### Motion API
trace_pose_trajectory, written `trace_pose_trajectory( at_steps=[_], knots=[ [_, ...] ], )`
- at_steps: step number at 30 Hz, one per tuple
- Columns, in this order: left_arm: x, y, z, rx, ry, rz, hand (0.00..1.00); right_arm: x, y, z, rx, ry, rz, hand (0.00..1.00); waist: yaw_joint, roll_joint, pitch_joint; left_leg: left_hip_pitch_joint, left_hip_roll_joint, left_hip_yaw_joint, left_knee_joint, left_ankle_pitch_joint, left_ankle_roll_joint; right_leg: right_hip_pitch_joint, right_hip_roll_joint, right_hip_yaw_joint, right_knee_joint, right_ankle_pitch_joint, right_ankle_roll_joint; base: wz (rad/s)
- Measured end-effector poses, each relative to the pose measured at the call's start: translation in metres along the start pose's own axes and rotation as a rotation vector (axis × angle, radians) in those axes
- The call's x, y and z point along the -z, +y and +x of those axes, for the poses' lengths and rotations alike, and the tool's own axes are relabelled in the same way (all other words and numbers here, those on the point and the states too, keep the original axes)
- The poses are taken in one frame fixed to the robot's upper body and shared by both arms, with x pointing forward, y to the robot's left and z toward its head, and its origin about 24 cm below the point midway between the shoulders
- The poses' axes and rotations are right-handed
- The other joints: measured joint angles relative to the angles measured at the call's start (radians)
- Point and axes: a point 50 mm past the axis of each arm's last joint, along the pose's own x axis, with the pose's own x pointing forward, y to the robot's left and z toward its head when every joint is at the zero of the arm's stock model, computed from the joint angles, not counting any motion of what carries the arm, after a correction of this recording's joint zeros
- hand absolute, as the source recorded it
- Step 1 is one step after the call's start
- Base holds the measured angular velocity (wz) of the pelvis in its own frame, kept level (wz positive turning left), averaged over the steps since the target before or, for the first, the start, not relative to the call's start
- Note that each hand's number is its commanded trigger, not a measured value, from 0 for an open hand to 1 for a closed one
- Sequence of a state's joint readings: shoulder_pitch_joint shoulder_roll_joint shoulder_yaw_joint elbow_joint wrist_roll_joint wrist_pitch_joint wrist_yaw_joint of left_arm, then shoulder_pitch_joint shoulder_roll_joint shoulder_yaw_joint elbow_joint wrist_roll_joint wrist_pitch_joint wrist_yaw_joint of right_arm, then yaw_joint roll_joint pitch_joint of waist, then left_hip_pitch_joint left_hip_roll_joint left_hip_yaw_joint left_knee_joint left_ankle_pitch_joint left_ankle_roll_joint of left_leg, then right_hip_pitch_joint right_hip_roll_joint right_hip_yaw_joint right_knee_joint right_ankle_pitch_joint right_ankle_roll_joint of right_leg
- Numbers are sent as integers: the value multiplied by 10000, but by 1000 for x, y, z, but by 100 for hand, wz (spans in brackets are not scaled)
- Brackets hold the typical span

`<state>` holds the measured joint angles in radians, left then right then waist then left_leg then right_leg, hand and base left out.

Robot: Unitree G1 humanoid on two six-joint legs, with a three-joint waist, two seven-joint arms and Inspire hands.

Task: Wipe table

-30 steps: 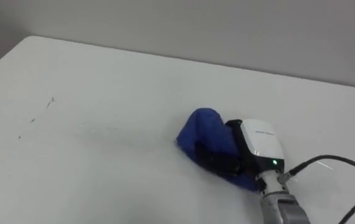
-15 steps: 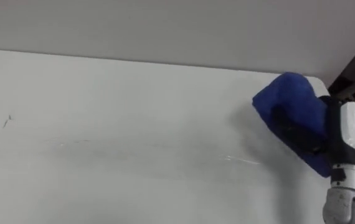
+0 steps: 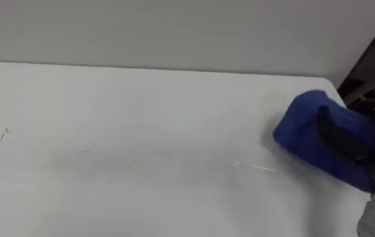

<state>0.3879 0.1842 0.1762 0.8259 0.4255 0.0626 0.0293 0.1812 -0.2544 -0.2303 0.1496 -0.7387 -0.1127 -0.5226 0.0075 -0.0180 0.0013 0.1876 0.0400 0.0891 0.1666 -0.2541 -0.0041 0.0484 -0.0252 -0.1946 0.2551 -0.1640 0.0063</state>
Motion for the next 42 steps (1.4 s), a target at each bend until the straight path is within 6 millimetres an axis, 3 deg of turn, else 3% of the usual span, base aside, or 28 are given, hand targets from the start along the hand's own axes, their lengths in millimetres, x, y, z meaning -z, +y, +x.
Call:
trace_pose_trajectory(
  at_steps=[5,12,22,27,29,35,39,42],
  knots=[
    [0,3,0,-129,-28,-149,0,-3,-4,2,359,-249,189,0,-13,-3,5,33,0,45,16,1,1,9,-5,21,-1,-9,5,-1],
    [0,3,0,-118,-69,-170,0,8,-14,5,1033,391,741,0,-34,-1,12,54,-7,113,0,-14,23,0,-6,78,7,-35,27,-2],
    [7,7,0,-278,169,-426,0,54,-11,-16,1197,2545,532,0,-129,-56,-30,52,-7,159,-2,-15,24,-5,-15,65,28,-47,36,0],
    [11,9,-2,-423,230,-565,0,88,-7,-38,978,4541,544,0,-344,-198,-49,50,-5,156,-5,-17,25,21,-30,23,21,-102,41,3],
    [13,11,-2,-587,280,-653,0,105,-5,-58,703,5757,518,0,-317,-223,-79,52,-5,165,-2,-17,25,19,-30,37,40,-108,41,0],
    [18,13,-4,-931,473,-732,0,133,-4,-95,698,8067,933,0,-402,-230,-51,98,-1,213,-7,-21,28,21,-5,138,30,-113,35,-3],
    [19,10,-5,-925,498,-767,0,155,1,-134,488,10400,1076,0,-449,-280,-58,108,0,224,-31,-91,57,-10,-18,222,101,-205,44,-1],
    [24,11,-6,-960,740,-841,0,162,1,-148,673,11462,1317,0,-504,-270,-59,91,3,335,-59,-91,57,-114,-2,285,184,-210,41,-10]
  ],
)
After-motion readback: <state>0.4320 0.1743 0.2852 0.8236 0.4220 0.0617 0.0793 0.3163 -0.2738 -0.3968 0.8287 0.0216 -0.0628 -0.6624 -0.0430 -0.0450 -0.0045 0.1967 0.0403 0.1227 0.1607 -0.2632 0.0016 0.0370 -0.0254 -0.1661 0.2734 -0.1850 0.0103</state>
